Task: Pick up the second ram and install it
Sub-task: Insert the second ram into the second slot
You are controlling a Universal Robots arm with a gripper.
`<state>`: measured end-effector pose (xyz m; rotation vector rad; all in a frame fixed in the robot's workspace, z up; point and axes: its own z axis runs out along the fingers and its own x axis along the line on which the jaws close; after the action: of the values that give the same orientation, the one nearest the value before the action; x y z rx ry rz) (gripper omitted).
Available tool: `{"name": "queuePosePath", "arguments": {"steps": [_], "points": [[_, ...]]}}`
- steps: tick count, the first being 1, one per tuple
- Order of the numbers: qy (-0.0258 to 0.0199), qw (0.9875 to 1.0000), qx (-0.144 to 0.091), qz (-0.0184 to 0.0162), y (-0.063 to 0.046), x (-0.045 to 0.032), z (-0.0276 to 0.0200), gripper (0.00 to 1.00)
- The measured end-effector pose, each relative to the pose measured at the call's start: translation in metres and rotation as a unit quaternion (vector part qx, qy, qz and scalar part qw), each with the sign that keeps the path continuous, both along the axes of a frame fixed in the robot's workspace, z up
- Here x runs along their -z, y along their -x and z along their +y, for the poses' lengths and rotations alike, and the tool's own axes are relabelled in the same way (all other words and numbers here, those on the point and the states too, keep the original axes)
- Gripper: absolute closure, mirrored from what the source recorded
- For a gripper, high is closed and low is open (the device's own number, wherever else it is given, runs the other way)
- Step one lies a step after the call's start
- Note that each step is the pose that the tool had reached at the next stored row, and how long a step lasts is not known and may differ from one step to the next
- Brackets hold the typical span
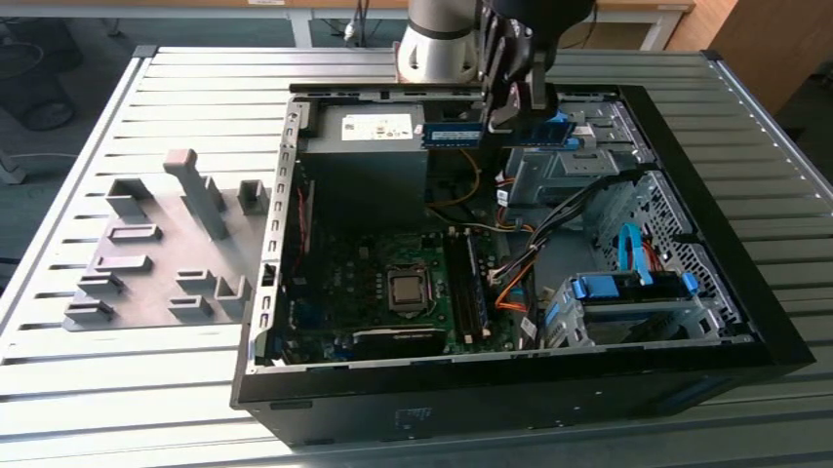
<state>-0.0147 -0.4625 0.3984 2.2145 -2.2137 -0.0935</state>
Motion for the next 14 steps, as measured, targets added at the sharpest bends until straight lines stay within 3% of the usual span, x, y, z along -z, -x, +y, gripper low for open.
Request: {"name": "queuePosePath", "arguments": {"steps": [9, 14], "points": [[0.0001, 1.0000, 0.002, 0.0000, -0.0005, 0.0000, 0.0000, 0.86], [0.0002, 0.9997, 0.024, 0.0000, -0.0005, 0.0002, 0.0000, 0.86]]}}
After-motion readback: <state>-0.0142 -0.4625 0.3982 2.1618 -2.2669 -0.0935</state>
